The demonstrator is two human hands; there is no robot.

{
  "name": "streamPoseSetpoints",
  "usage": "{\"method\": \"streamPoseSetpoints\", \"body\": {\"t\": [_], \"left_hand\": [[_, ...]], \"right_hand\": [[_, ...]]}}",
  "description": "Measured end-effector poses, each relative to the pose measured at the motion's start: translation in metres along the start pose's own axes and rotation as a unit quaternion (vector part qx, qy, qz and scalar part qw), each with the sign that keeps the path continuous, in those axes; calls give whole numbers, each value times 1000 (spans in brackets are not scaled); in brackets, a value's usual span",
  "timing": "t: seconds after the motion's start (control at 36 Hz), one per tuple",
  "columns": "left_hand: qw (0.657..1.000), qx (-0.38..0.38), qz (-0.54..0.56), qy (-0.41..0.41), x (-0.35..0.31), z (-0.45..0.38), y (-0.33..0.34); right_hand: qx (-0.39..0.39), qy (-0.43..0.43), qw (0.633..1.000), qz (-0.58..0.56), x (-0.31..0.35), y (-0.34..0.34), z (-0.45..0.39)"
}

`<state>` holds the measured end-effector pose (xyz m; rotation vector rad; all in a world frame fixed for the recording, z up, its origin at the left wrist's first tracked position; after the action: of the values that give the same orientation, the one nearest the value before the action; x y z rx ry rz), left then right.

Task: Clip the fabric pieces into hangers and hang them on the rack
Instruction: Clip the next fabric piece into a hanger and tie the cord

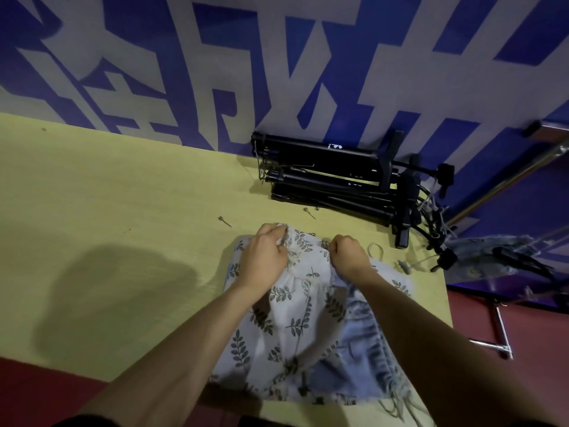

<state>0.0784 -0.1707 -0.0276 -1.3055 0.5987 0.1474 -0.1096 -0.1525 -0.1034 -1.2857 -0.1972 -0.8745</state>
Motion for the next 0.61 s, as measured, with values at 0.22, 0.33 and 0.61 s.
{"method": "streamPoseSetpoints", "body": {"t": [0.22,0.33,0.61], "left_hand": [[999,33,33,27,-12,10,2],[992,108,38,48,-19,16,8],[984,83,154,12,-50,37,-25]], "right_hand": [[-75,-61,986,-138,9,-18,21],[-66,-121,960,-242,28,-40,49],[25,-234,910,-343,65,-64,90]]}}
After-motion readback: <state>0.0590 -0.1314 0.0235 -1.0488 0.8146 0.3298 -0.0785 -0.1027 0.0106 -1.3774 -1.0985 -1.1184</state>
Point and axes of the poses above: each hand's wrist, its own z-axis away from the middle knuckle, its own y-axis out of the palm, x = y × z, the point moved 3 cm from there along -z, towards the middle knuckle, and after that the axes turned 14 degrees about -z, right-handed, at the moved point
